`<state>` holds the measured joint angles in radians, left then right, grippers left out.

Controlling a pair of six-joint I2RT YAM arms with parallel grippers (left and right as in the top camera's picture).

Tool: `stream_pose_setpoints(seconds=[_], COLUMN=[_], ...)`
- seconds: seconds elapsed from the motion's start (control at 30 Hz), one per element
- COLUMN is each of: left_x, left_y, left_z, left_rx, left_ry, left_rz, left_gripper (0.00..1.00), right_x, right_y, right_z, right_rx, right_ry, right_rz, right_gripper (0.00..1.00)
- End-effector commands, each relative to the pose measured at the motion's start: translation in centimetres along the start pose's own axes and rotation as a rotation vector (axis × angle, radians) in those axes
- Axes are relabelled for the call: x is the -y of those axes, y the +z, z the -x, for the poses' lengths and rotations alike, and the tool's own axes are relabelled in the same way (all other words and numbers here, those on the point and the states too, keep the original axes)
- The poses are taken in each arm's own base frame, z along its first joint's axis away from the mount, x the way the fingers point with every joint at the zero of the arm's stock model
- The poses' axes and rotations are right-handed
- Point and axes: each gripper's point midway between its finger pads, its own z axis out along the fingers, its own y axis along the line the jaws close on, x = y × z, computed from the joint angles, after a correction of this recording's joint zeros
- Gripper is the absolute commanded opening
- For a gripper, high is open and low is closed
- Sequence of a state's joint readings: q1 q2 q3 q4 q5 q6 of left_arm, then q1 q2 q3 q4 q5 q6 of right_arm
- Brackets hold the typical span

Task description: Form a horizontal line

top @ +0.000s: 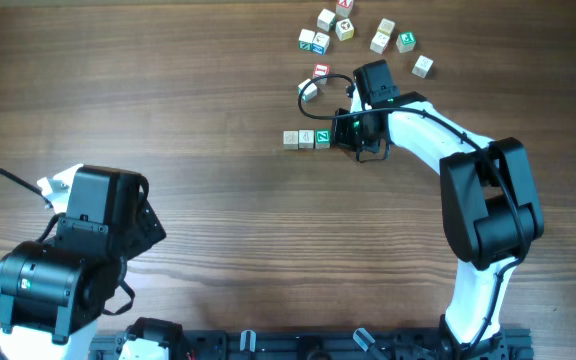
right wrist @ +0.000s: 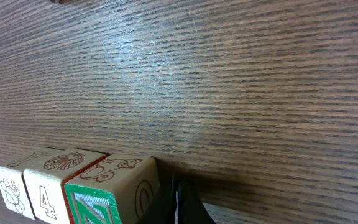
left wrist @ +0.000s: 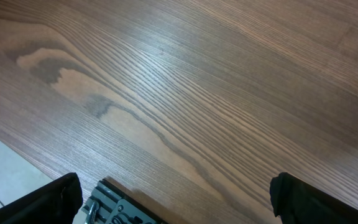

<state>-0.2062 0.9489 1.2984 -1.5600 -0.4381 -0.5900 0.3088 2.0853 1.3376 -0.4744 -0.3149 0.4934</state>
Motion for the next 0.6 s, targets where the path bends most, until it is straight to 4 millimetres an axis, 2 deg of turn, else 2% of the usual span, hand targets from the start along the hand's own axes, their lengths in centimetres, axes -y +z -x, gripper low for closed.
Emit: stream_pose_setpoints(seconds=[0.0, 0.13, 0.57], left_x=[-0.4, -0.4, -0.4], left_y=[0.0, 0.0, 0.0], left_z=[0.2, 0.2, 0.2], left_rx=[0.013, 0.013, 0.013], left_ry=[-0.030, -0.030, -0.030], left_rz=[0.015, 0.015, 0.015], left_gripper=[1.00, 1.00, 1.00], right_x=[0.3, -0.6, -1.1], right_y=[0.8, 0.8, 0.8], right_z=[-0.8, -0.8, -0.4], right_rx=[-0.026, -0.035, -0.020], right_ry=[0.007, 0.000, -0.006], right_rz=[-0.009, 0.037, 0.064], right_gripper=[0.05, 0.05, 0.05])
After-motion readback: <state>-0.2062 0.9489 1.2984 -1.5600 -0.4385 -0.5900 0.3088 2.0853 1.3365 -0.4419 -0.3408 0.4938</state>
